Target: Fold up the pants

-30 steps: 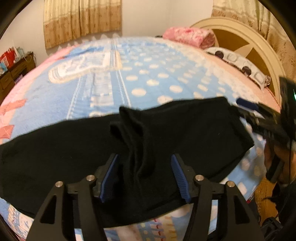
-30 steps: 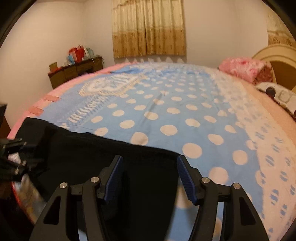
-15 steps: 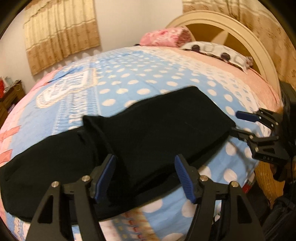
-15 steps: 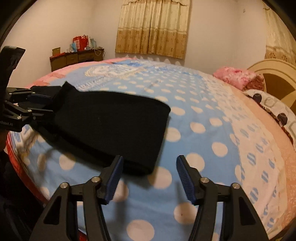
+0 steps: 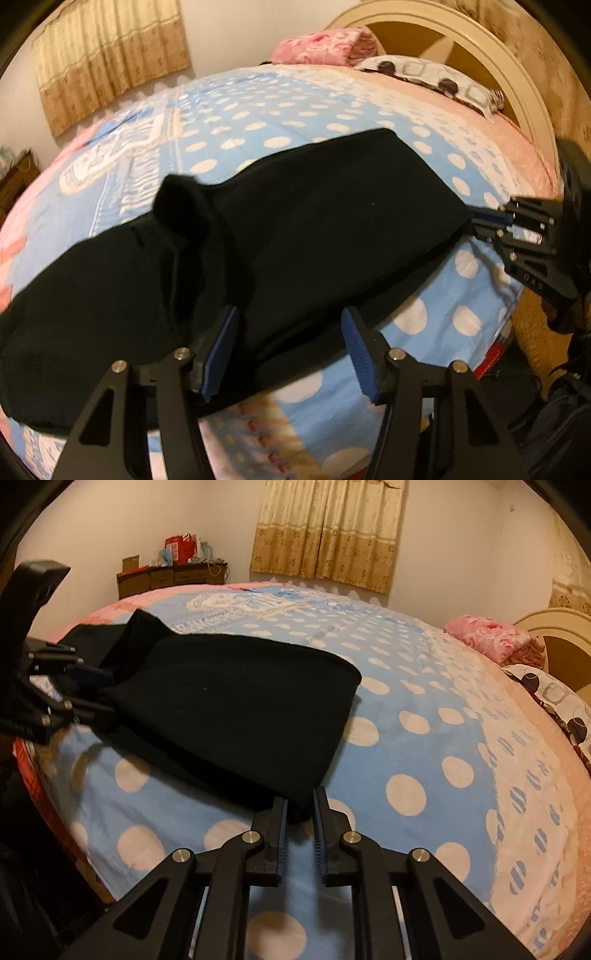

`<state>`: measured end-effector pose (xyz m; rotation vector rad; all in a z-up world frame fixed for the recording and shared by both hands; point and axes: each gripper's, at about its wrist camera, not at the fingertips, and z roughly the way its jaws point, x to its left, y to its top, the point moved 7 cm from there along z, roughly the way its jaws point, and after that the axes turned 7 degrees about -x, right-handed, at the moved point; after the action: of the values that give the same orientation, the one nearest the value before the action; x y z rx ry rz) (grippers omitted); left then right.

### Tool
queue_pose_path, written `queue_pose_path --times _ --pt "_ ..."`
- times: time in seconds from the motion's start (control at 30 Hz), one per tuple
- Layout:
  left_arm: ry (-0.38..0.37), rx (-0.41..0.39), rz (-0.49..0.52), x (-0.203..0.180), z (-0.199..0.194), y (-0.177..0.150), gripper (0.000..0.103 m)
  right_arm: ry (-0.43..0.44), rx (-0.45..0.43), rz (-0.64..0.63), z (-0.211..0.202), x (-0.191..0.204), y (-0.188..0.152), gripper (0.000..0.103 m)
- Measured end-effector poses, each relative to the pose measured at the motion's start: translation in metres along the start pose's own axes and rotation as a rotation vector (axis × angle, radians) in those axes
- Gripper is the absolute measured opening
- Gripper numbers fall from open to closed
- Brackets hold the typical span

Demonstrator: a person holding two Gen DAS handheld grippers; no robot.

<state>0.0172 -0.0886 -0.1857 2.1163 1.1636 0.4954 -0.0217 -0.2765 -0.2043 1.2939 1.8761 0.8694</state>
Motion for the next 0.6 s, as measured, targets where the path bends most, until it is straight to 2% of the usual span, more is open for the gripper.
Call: queue_pose_path --times 0.1,0.23,0.37,0.4,0.47,0.53,0.6 --pt "0.004 -0.006 -0.046 0.019 -0.01 -0.003 0.061 0.007 0.014 -0.014 0.002 0.001 0.0 0.012" --pt "0.08 -0.008 -0.115 0.05 -0.025 -0.006 0.066 0.023 0.024 -0.032 -0.001 0.001 0.002 0.013" --pt "0.054 -0.053 -0.207 0.065 -0.04 0.004 0.067 0.042 0.002 -0.013 -0.015 -0.005 0.004 0.019" --pt "0.054 -0.071 -0.2 0.064 -0.041 0.011 0.067 0.039 -0.006 -0.007 -0.017 -0.006 0.005 0.024" --pt "0.062 -0.105 -0.174 0.057 -0.039 0.026 0.071 0.042 -0.031 0.012 -0.022 -0.008 0.01 0.025" --pt "0.076 -0.09 -0.162 0.053 -0.029 0.033 0.073 0.082 -0.05 0.06 -0.025 -0.01 0.02 0.025" --pt "0.092 -0.059 -0.15 0.056 -0.014 0.031 0.073 0.188 -0.062 0.166 -0.025 -0.012 0.036 0.025"
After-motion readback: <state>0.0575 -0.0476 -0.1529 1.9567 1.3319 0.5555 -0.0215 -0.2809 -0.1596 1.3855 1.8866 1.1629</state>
